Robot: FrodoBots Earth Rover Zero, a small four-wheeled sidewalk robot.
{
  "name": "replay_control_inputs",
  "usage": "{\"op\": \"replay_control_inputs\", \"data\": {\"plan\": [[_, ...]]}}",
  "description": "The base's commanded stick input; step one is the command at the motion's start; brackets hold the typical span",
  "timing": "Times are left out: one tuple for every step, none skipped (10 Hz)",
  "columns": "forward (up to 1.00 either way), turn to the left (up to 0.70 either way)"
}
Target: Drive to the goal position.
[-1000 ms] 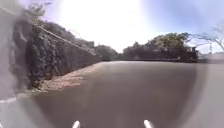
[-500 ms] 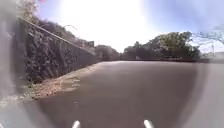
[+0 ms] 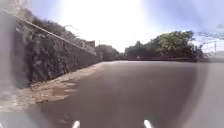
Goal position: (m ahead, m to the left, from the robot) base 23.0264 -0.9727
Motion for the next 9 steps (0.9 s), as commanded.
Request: {"op": "replay_control_inputs", "data": {"plan": [[1.00, -0.24], [1.00, -0.38], [1.00, -0.27], [1.00, -0.13], [1.00, -0.38], [1.00, -0.24], [1.00, -0.10], [1.00, -0.04], [1.00, -0.16]]}}
